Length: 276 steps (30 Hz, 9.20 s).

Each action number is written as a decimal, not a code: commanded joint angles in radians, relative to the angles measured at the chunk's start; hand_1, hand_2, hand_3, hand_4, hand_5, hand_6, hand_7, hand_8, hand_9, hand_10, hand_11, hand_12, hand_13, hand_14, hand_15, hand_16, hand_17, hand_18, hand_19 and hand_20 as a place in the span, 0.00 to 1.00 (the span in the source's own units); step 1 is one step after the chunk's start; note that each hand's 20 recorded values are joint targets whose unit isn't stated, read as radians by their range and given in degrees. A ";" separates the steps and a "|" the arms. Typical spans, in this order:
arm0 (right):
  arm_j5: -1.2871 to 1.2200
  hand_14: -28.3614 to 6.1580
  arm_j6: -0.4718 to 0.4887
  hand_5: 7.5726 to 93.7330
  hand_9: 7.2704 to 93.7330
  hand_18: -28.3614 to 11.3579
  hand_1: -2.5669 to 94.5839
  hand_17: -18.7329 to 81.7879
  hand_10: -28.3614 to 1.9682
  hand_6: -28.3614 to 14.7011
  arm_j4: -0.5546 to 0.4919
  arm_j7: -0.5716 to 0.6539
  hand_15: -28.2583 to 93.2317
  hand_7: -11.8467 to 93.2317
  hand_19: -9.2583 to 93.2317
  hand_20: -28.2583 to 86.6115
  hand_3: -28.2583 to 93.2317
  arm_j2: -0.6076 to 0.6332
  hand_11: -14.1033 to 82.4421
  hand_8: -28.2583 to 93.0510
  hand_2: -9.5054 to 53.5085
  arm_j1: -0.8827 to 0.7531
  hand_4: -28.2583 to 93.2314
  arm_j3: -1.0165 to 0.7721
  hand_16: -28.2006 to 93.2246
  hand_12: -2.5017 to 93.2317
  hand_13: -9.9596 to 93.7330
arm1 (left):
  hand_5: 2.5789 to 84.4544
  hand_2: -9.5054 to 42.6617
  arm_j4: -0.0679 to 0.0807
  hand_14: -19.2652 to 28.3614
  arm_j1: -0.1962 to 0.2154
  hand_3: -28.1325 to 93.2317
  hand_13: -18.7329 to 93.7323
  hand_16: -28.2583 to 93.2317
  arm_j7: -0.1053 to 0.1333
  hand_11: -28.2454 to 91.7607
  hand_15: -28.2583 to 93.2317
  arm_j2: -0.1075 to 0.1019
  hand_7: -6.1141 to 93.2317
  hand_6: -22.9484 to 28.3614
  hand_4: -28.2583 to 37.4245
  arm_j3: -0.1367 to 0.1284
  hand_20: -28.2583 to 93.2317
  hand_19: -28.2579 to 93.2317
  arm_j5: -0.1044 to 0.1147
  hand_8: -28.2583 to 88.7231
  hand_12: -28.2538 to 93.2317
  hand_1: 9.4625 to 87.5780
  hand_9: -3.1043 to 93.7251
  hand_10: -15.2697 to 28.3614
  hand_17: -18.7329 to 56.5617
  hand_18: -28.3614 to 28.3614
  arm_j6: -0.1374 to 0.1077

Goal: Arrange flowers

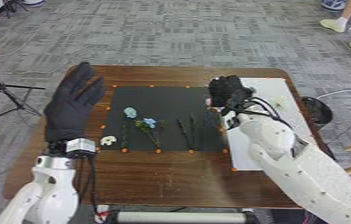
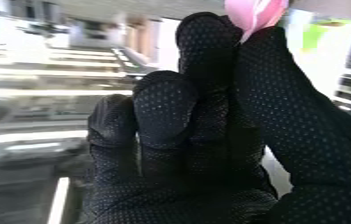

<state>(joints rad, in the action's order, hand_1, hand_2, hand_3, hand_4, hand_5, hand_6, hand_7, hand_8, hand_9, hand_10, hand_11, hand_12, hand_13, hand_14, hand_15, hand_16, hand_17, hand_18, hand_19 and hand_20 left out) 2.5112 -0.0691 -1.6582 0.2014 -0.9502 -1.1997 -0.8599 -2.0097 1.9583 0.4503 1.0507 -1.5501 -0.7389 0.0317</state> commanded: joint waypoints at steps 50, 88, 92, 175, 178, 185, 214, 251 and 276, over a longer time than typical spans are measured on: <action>0.198 0.65 -0.139 0.78 0.91 0.23 0.53 0.55 0.74 0.67 0.155 -0.020 0.85 0.54 0.98 0.70 0.90 -0.290 0.39 0.23 0.00 0.000 0.00 0.123 0.48 0.53 0.77 | 0.29 0.06 0.070 0.73 -0.238 0.80 0.35 0.27 -0.001 0.37 0.35 0.010 0.29 0.49 0.00 0.108 0.29 0.56 0.015 0.14 0.36 0.17 0.27 0.60 0.07 0.87 0.075; 0.056 0.47 0.262 0.33 0.34 0.17 0.26 0.44 0.41 0.49 -0.029 0.086 0.86 0.32 0.91 0.69 0.91 -0.178 0.43 0.15 0.00 0.068 0.00 -0.051 0.41 0.27 0.54 | 0.29 0.07 0.072 0.73 -0.197 0.80 0.35 0.27 -0.014 0.37 0.35 0.020 0.29 0.49 0.00 0.093 0.29 0.56 0.018 0.14 0.36 0.17 0.27 0.60 0.07 0.87 0.047; 0.022 0.38 0.339 0.22 0.22 0.17 0.23 0.33 0.39 0.46 -0.051 0.127 0.67 0.24 0.72 0.59 0.91 -0.090 0.30 0.18 0.00 0.043 0.00 -0.136 0.34 0.27 0.37 | 0.29 0.07 0.049 0.73 -0.134 0.80 0.35 0.27 -0.015 0.37 0.35 0.024 0.29 0.49 0.00 0.073 0.29 0.56 0.017 0.14 0.36 0.17 0.27 0.60 0.07 0.87 0.038; 0.133 0.54 0.328 0.25 0.30 0.19 0.30 0.32 0.51 0.48 0.154 0.179 0.75 0.29 0.75 0.56 0.94 0.039 0.36 0.15 0.00 -0.148 0.00 -0.348 0.32 0.24 0.46 | 0.29 0.07 0.010 0.72 0.118 0.80 0.34 0.28 -0.030 0.37 0.35 0.088 0.30 0.49 0.00 -0.025 0.29 0.56 0.022 0.14 0.36 0.18 0.27 0.60 0.06 0.87 -0.007; 0.124 0.56 0.278 0.27 0.33 0.19 0.30 0.33 0.53 0.49 0.140 0.157 0.76 0.30 0.76 0.56 0.94 0.046 0.36 0.15 0.00 -0.183 0.00 -0.355 0.33 0.24 0.49 | 0.29 0.07 0.009 0.72 0.123 0.80 0.34 0.28 -0.029 0.37 0.35 0.088 0.30 0.49 0.00 -0.028 0.29 0.56 0.023 0.14 0.36 0.18 0.27 0.60 0.06 0.87 -0.006; 0.100 0.62 0.198 0.37 0.47 0.21 0.34 0.37 0.61 0.58 0.108 0.083 0.77 0.37 0.78 0.57 0.94 0.051 0.47 0.12 0.00 -0.207 0.00 -0.338 0.36 0.24 0.60 | 0.29 0.07 0.008 0.73 0.127 0.80 0.34 0.28 -0.028 0.37 0.35 0.085 0.30 0.50 0.00 -0.029 0.29 0.56 0.021 0.14 0.36 0.18 0.27 0.60 0.06 0.87 -0.007; 0.041 0.70 -0.020 0.77 0.88 0.27 0.51 0.48 0.73 0.72 0.123 -0.107 0.77 0.50 0.87 0.61 0.88 -0.092 0.48 0.22 0.04 -0.132 0.00 -0.203 0.44 0.43 0.81 | 0.29 0.07 -0.005 0.73 0.149 0.80 0.34 0.27 -0.041 0.37 0.35 0.083 0.30 0.50 0.00 -0.048 0.29 0.56 0.027 0.14 0.36 0.18 0.27 0.60 0.07 0.87 -0.021; 0.147 0.71 -0.027 0.77 0.88 0.26 0.51 0.47 0.76 0.74 0.159 -0.050 0.78 0.47 0.86 0.62 0.89 -0.205 0.40 0.22 0.02 0.006 0.00 -0.001 0.44 0.47 0.79 | 0.29 0.07 0.007 0.73 0.123 0.80 0.34 0.27 -0.042 0.37 0.35 0.070 0.30 0.50 0.00 -0.027 0.29 0.56 0.028 0.14 0.36 0.18 0.27 0.60 0.06 0.87 -0.010; 0.094 0.61 0.001 0.67 0.71 0.19 0.26 0.43 0.61 0.70 0.143 -0.098 0.80 0.41 0.85 0.64 0.90 -0.184 0.52 0.10 0.00 -0.022 0.00 -0.050 0.43 0.29 0.71 | 0.29 0.07 0.007 0.73 0.126 0.80 0.34 0.28 -0.044 0.37 0.35 0.070 0.30 0.50 0.00 -0.032 0.29 0.56 0.030 0.14 0.36 0.18 0.27 0.61 0.07 0.87 -0.006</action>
<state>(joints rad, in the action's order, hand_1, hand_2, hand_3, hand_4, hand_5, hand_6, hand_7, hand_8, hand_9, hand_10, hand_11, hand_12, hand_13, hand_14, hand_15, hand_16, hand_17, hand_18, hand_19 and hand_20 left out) 2.6117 -0.0633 -1.5077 0.1148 -1.1488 -1.2149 -0.8968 -2.0033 2.0755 0.4122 1.1216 -1.5787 -0.7140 0.0192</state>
